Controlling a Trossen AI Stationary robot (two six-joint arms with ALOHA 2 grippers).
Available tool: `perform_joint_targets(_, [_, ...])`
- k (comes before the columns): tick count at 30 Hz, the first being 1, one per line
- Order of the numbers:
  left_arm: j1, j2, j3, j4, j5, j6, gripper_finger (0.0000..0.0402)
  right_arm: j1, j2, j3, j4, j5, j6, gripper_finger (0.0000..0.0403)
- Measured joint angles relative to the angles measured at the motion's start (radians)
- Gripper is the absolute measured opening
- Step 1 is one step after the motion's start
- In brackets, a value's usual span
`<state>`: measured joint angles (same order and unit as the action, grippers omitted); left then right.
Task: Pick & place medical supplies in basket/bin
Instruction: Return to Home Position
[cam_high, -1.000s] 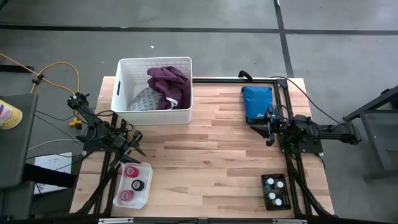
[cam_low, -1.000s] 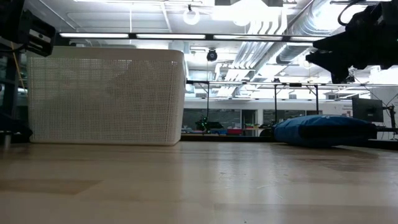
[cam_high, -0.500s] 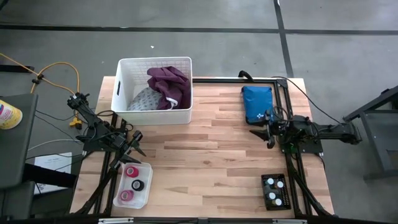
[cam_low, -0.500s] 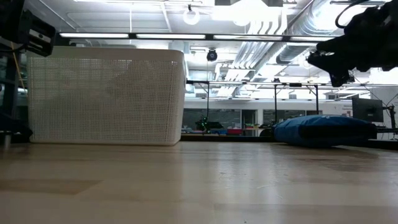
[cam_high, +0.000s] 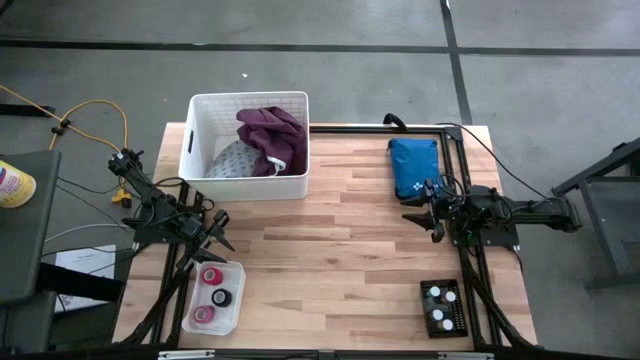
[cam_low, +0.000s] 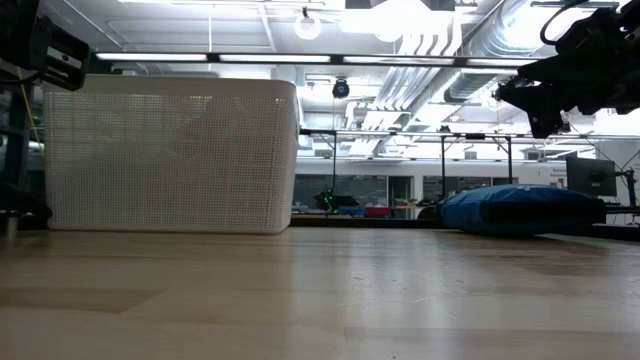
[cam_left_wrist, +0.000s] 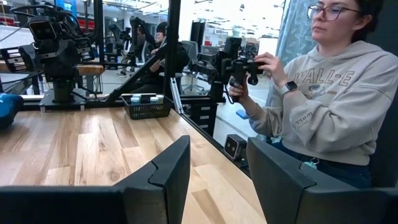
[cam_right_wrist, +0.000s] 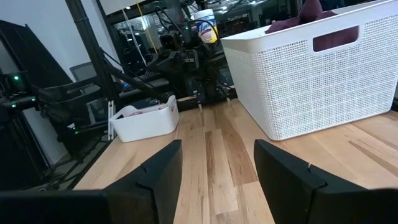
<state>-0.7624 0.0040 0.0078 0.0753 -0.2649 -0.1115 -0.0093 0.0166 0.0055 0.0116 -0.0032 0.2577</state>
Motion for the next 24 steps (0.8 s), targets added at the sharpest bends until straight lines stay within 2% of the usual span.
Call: perform_joint_targets(24, [0.000, 0.000, 0.000, 0.000, 0.000, 0.000, 0.0153, 0.000, 0.005, 0.000, 0.000, 0.000, 0.008, 0.0187])
